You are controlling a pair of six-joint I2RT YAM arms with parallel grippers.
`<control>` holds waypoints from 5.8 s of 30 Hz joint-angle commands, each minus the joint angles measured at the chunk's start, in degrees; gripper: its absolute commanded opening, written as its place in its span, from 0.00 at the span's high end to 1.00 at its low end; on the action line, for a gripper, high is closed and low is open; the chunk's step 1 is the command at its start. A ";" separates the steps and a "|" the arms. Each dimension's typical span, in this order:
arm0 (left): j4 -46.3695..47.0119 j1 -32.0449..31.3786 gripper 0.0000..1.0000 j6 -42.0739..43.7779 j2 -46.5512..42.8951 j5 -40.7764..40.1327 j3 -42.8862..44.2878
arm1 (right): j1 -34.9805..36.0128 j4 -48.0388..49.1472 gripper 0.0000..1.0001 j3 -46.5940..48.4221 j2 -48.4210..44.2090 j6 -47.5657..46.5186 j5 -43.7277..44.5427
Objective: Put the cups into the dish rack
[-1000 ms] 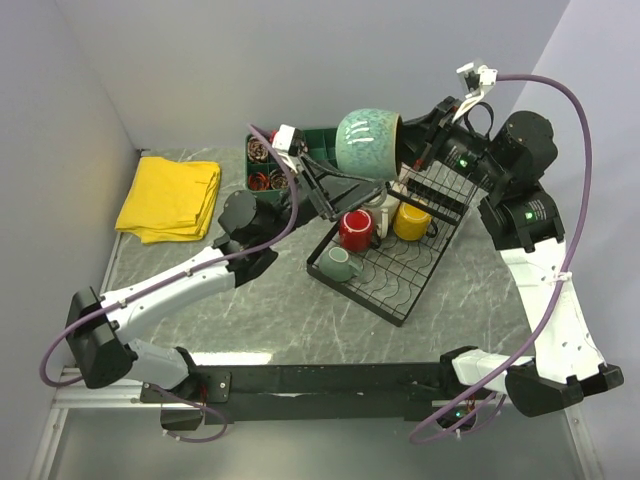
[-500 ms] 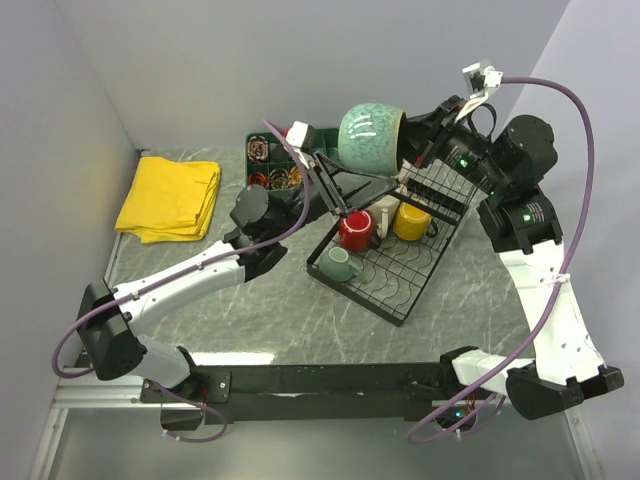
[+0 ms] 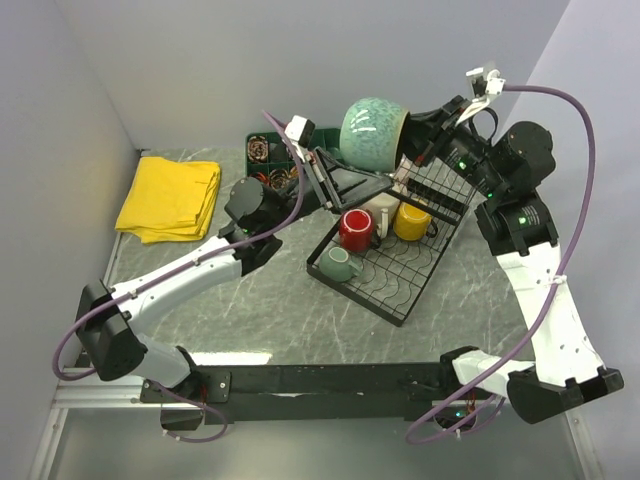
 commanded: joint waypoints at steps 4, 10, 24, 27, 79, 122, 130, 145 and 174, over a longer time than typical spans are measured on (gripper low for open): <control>3.45 3.98 0.99 5.57 -4.91 1.06 2.27 | 0.54 -1.52 0.97 -5.10 -5.46 -5.30 -9.07; -0.94 4.25 0.99 9.53 -7.02 3.44 0.25 | 0.54 -1.09 0.62 -10.90 -7.57 -8.37 -11.09; -7.02 5.21 0.99 15.43 -12.56 2.47 -3.44 | 0.37 -2.48 0.24 -16.27 -10.20 -11.45 -14.08; -6.14 5.39 0.99 14.90 -13.00 2.65 -4.59 | 0.28 -4.07 0.19 -17.59 -10.99 -13.39 -13.47; -20.73 -10.52 0.99 53.13 12.91 -7.72 -8.28 | -32.77 -27.01 0.12 -19.43 -29.28 -24.55 -15.13; -31.09 -15.62 0.39 66.75 20.76 -23.98 -8.28 | -33.38 -37.56 0.11 -36.58 -31.21 -37.12 -11.80; -33.29 -15.62 0.22 66.75 6.89 -28.54 -11.70 | -33.56 -40.02 0.10 -33.24 -30.60 -37.39 -10.30; -49.98 -14.65 0.04 60.69 -28.96 -48.23 -20.85 | -34.00 -32.29 0.00 -30.34 -39.47 -22.27 10.87; -69.86 18.05 0.04 60.08 -40.51 -48.59 -12.41 | -35.41 -27.63 0.00 -28.31 -42.63 -12.86 38.92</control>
